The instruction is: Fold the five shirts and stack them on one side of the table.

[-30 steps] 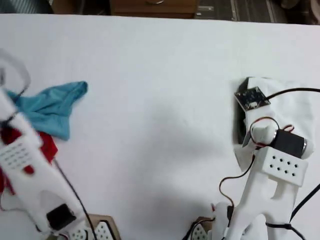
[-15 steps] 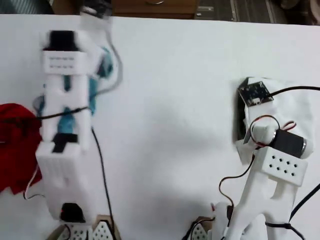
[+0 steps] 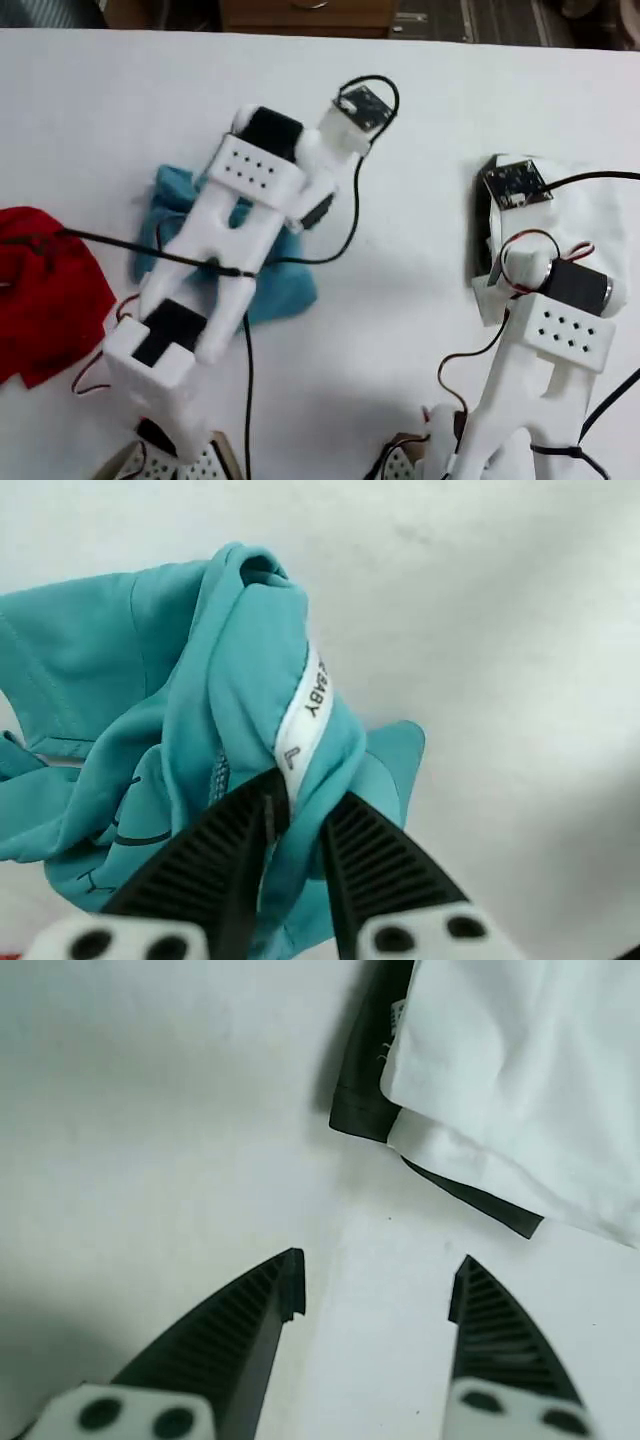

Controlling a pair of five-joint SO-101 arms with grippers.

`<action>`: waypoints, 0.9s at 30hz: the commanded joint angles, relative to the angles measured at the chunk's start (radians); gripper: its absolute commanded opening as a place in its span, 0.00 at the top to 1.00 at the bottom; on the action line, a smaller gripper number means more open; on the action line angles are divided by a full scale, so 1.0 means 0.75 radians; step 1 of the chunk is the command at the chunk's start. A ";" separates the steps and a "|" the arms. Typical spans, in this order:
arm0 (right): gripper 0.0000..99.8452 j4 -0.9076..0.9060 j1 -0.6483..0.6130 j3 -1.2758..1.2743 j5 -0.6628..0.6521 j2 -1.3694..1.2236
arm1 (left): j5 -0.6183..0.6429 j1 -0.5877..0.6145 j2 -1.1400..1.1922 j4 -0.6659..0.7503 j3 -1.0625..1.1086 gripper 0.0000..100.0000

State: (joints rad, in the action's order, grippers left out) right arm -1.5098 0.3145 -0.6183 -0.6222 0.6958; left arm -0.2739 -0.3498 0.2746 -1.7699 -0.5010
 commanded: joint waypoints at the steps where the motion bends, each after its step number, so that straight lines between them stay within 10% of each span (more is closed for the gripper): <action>1: 0.76 -0.028 0.001 0.004 0.010 0.026 | 0.006 0.008 -0.104 -0.016 -0.103 0.87; 14: 0.76 -0.015 -0.046 0.004 0.000 0.026 | 0.006 0.301 -0.092 -0.016 -0.218 0.77; 27: 0.76 0.255 -0.883 -0.270 -0.070 0.036 | 0.002 0.667 -0.092 0.507 0.641 0.77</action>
State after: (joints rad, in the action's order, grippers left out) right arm -1.3610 -0.2302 -0.8209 -0.6697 0.6958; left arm -0.2754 0.1120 0.2670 -1.4676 -0.0821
